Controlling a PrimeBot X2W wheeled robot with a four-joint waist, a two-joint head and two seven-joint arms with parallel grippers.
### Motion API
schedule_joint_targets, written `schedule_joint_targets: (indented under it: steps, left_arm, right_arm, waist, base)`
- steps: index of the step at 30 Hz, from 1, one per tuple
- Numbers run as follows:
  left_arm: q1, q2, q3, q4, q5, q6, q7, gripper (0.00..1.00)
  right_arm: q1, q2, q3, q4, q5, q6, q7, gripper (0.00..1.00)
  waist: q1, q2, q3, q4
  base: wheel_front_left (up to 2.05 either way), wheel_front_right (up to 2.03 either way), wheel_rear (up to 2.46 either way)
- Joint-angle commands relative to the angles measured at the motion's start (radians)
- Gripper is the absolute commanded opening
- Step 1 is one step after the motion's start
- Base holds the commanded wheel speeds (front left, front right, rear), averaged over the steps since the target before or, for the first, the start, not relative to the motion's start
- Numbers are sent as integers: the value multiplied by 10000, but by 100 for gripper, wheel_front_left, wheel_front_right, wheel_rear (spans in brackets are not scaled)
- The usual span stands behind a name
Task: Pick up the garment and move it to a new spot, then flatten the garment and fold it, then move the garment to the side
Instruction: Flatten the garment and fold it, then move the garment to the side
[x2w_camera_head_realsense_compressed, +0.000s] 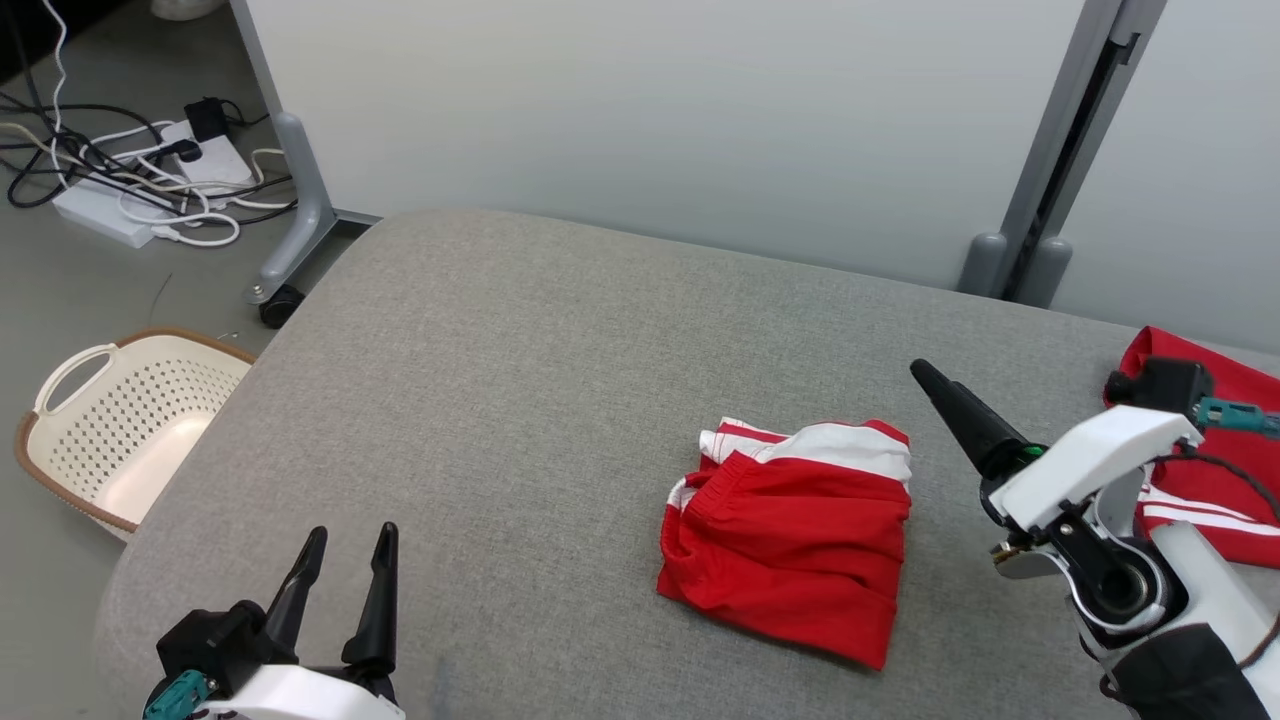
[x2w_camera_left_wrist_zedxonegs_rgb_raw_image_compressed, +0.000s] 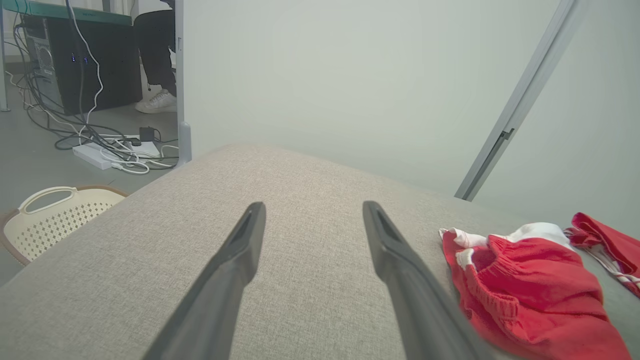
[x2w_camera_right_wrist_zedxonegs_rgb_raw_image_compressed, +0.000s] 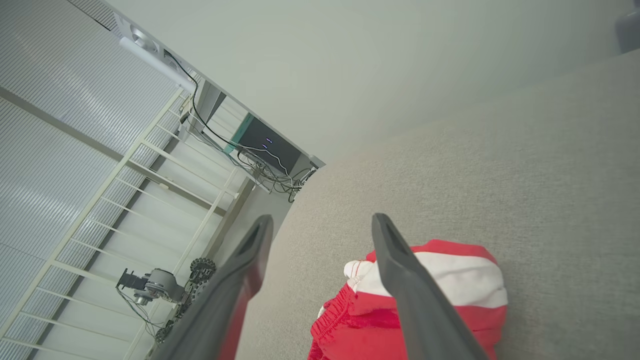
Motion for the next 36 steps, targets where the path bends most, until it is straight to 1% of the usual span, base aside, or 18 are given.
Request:
schedule_joint_targets:
  steps: [1,5,7,10,14,20,23,26,28,30,36]
  left_arm:
    - [31,80,51,-76,60,38,-5,100]
    - [170,106,37,-226,66,108,-5,100]
    - [217,104,22,-288,58,111,-5,100]
    - [255,46,40,-386,-9,150,-5,100]
    - [261,55,29,-432,-44,188,-5,100]
    - [148,116,-11,-473,-30,230,36,100]
    - [121,107,-62,-490,-41,237,41,100]
    - [137,108,-103,-489,-74,244,59,100]
    - [139,129,-107,-484,-74,248,73,100]
    - [126,112,-138,-494,-104,239,88,100]
    - [93,81,-162,-424,-181,247,99,100]
  right_arm:
    - [248,-137,-58,-147,-118,26,-164,100]
    - [1017,-480,-233,-804,-450,26,-796,100]
    - [1543,-489,-444,-1002,-500,26,-1146,100]
    - [2180,-457,-654,-1170,-579,26,-1355,100]
    - [2498,-365,-784,-1254,-799,26,-1255,100]
    - [2270,-206,-862,-914,-1191,26,-829,100]
    - [1958,-90,-959,-329,-1672,26,-599,100]
    - [1487,183,-958,535,-2028,26,5,100]
    - [1092,257,-968,1100,-2291,26,381,100]
    - [778,460,-1004,1662,-2353,26,770,100]
    - [107,757,-942,3224,-2583,26,1831,100]
  waist:
    - [0,0,-79,-143]
    - [0,0,-100,-287]
    - [0,0,-101,-310]
    - [0,0,-59,-370]
    - [0,0,8,-450]
    - [0,0,-25,-486]
    - [0,0,-40,-445]
    - [0,0,-45,-349]
    - [0,0,-48,-249]
    - [0,0,-39,-133]
    - [0,0,-16,275]
  base:
    - [0,0,0]
    - [0,0,0]
    - [0,0,0]
    - [0,0,0]
    - [0,0,0]
    - [0,0,0]
    - [0,0,0]
    - [0,0,0]
    - [0,0,0]
    - [0,0,0]
    - [0,0,0]
